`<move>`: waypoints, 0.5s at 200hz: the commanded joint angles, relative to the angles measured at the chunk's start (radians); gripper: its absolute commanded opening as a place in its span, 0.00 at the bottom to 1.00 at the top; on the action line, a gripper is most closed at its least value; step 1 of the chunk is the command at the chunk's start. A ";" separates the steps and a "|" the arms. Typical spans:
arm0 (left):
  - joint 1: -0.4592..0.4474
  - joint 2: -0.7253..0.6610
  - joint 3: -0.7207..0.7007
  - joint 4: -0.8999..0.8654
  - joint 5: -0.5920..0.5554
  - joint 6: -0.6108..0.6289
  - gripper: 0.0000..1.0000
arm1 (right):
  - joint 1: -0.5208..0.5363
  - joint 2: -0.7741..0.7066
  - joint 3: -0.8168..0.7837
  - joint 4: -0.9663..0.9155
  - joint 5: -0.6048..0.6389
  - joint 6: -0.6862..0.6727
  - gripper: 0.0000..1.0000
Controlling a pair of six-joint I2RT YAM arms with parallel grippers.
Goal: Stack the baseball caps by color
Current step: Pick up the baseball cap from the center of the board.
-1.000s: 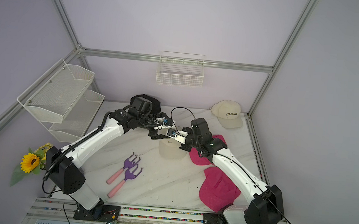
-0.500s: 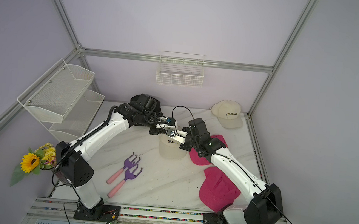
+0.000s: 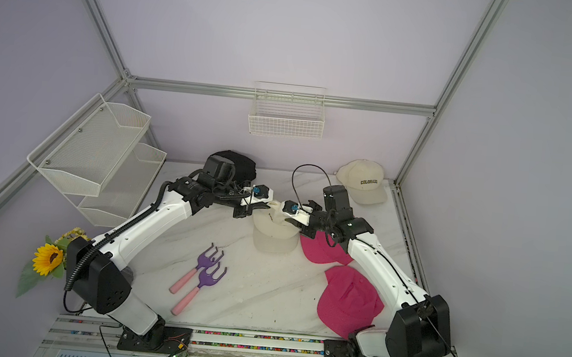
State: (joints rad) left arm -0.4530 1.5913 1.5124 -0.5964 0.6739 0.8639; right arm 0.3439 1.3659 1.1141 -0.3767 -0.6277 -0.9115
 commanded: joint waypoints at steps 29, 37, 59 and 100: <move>0.061 -0.055 -0.007 0.032 0.132 -0.040 0.00 | -0.096 -0.050 -0.068 0.028 -0.092 -0.027 0.35; 0.067 -0.057 -0.009 0.031 0.137 -0.040 0.00 | -0.110 -0.052 -0.070 0.027 -0.105 -0.030 0.34; 0.073 -0.060 -0.013 0.032 0.143 -0.041 0.00 | -0.126 -0.039 -0.066 0.022 -0.123 -0.032 0.32; 0.074 -0.060 -0.017 0.030 0.148 -0.038 0.00 | -0.134 -0.022 -0.066 0.017 -0.096 -0.028 0.30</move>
State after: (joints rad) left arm -0.3920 1.5879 1.4902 -0.5896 0.7746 0.8455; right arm 0.2222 1.3399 1.0527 -0.3553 -0.7311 -0.9348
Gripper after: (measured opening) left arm 0.050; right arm 0.304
